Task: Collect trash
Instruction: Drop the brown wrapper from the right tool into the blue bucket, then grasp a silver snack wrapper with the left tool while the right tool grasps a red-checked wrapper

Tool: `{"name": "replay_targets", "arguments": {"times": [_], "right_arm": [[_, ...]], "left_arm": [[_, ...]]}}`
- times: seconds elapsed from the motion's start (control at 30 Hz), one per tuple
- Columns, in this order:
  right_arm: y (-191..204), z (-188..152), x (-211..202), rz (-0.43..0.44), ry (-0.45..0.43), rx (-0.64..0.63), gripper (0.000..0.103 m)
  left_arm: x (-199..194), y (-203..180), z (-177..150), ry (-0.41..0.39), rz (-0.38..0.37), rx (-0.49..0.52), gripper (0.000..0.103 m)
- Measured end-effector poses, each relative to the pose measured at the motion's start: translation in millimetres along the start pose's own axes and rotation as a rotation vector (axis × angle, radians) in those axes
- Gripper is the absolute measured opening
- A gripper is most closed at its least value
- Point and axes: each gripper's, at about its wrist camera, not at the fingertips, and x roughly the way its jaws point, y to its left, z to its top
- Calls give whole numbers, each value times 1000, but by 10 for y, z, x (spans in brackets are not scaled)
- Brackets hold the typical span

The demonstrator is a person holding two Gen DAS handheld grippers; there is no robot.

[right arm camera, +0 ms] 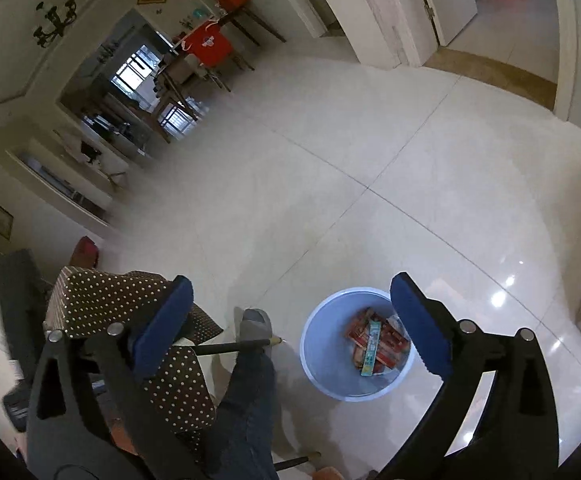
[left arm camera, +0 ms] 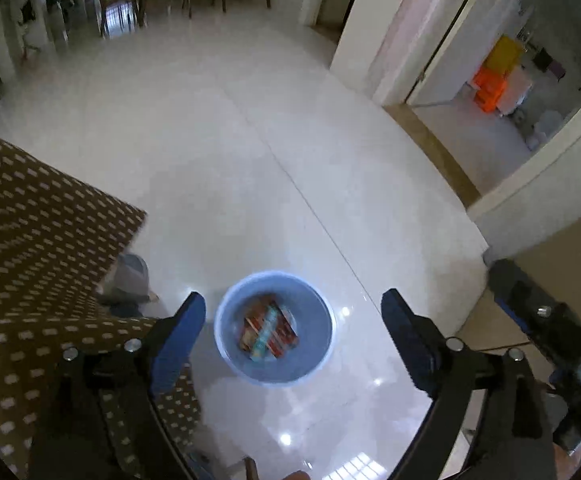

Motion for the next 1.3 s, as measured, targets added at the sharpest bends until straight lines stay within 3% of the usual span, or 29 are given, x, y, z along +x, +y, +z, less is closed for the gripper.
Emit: {"name": "replay_targets", "arguments": {"times": [0.27, 0.6, 0.97, 1.3], "right_arm": [[361, -71, -447, 14, -94, -60, 97], [1337, -309, -869, 114, -180, -236, 97], [2412, -856, -803, 251, -73, -489, 97], [3177, -1557, -394, 389, 121, -749, 97]], "left_arm": [[-918, 134, -144, -189, -7, -10, 89], [-1971, 622, -505, -395, 38, -33, 90], [-2634, 1510, -1030, -503, 140, -112, 90], [-2897, 2428, -1753, -489, 256, -136, 90]]}}
